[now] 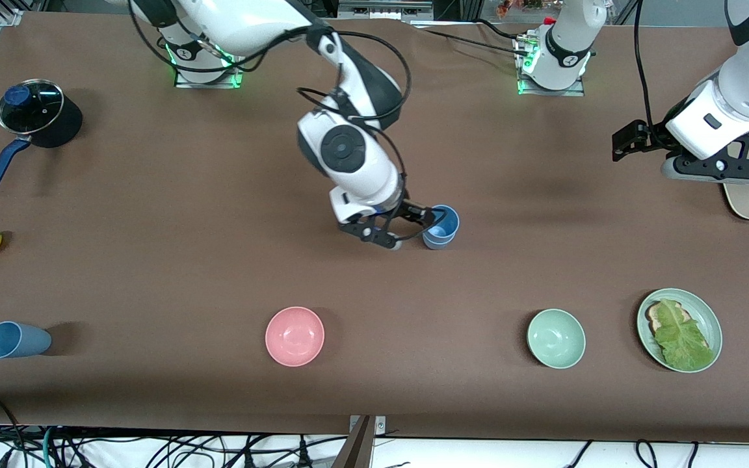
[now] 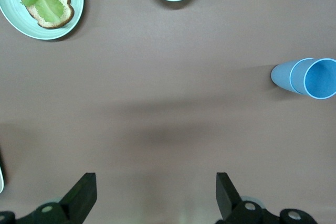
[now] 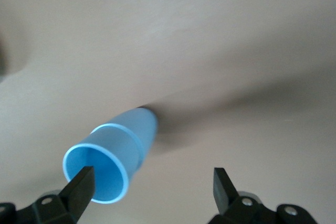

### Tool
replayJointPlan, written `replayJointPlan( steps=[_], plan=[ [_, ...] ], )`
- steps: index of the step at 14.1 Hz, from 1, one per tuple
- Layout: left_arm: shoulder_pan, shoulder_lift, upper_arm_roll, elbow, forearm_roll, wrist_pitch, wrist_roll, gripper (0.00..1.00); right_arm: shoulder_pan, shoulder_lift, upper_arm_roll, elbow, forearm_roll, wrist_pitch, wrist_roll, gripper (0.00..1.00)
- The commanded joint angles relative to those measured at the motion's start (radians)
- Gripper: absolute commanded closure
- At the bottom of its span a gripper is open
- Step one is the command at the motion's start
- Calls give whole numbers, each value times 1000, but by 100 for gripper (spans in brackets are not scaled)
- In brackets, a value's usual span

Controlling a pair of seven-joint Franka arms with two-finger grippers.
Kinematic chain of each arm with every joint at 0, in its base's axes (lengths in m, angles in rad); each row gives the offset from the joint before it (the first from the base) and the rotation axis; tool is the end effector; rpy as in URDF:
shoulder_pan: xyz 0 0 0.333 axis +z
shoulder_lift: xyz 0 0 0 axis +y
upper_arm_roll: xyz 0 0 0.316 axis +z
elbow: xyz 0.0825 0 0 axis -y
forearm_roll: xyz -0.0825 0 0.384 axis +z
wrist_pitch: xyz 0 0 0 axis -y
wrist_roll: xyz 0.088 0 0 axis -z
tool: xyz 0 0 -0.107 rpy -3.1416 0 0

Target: Stack blue cups with both arms

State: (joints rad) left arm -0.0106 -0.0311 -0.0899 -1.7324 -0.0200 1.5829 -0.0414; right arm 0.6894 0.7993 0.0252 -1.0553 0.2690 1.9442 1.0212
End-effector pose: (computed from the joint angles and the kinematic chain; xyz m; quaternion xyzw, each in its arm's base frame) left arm 0.5359 -0.0568 0.5665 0.9978 -0.0287 -0.0597 0.0044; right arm 0.5770 0.5157 0.3699 -0.9698 0.1978 0.0747 0.1217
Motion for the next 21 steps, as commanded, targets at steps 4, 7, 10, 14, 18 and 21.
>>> replayJointPlan(
  steps=[4, 7, 10, 14, 18, 21],
  plan=[
    [0, 3, 2, 14, -8, -11, 18, 0, -252, -104, -39, -21, 10, -427, -378, 0],
    [0, 3, 2, 14, -8, -11, 20, 0, -268, -111, -163, -32, 9, -478, -501, 0],
    [0, 3, 2, 14, -8, -11, 20, 0, -269, -129, -257, -95, -45, -490, -642, 0],
    [0, 3, 1, 14, -8, -11, 20, 0, -393, -441, -152, -577, -247, -125, -694, 0],
    [0, 3, 1, 14, -8, -11, 20, 0, -554, -632, -27, -744, -300, -60, -814, 0],
    [0, 3, 1, 14, -8, -11, 20, 0, -642, -741, -10, -744, -298, -206, -900, 0]
  ],
)
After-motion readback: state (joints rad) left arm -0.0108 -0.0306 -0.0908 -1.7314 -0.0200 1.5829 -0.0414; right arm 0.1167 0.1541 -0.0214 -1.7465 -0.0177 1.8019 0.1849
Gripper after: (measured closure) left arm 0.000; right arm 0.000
